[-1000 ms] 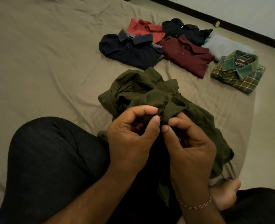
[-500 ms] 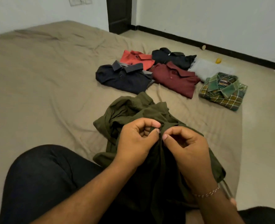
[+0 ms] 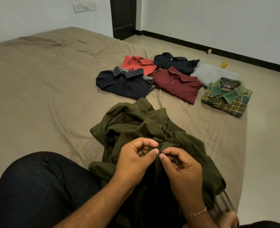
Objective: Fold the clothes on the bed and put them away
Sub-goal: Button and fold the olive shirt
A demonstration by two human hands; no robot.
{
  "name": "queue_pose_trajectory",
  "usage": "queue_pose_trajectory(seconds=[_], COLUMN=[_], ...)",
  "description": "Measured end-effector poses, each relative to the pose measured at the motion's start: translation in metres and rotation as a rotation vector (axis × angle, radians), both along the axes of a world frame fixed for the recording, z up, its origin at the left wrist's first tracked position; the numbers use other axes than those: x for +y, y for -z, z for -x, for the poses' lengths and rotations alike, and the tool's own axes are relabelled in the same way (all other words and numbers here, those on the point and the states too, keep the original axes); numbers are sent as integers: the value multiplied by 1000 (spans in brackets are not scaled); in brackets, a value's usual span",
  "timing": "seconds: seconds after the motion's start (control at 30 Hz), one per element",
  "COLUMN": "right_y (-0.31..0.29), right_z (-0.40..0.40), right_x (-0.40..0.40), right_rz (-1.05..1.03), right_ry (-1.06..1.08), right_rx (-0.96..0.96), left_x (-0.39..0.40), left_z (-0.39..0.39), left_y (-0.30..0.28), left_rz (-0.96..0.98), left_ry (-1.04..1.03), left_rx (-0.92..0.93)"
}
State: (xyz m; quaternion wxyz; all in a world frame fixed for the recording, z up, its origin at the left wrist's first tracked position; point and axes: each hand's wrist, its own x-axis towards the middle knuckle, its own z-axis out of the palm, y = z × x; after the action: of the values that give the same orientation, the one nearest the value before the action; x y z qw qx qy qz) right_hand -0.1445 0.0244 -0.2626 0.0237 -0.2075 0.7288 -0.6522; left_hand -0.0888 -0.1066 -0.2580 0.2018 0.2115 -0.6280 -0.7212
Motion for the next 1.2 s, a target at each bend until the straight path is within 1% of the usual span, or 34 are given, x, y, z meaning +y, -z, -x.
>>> queue_pose_trajectory(seconds=[0.13,0.27,0.5,0.67,0.8,1.03,1.2], right_y=[6,10,9,12,17,16,15], right_z=[-3,-7,-9,-3,-2,0,-3], right_x=[-1,-3,-5,-2,-3,-3,-4], right_rz=[-56,-76,-31,35,70,98,109], right_ry=[8,21,-36,-86,-85,-140,-138], right_rx=[52,89,-15,-112,-91,-144,-160], left_x=[-1,-4,-6,-6,-7,-11,-16], left_z=[-2,-5,-8,-10,-8,-8,-8], left_y=[2,6,4,3,3,3,2], left_rz=[61,68,56,-7,-88,-322,-383], left_ry=[13,22,24,23,30,97,157], left_rx=[-24,-32,-1,-3,-13,-20,-30])
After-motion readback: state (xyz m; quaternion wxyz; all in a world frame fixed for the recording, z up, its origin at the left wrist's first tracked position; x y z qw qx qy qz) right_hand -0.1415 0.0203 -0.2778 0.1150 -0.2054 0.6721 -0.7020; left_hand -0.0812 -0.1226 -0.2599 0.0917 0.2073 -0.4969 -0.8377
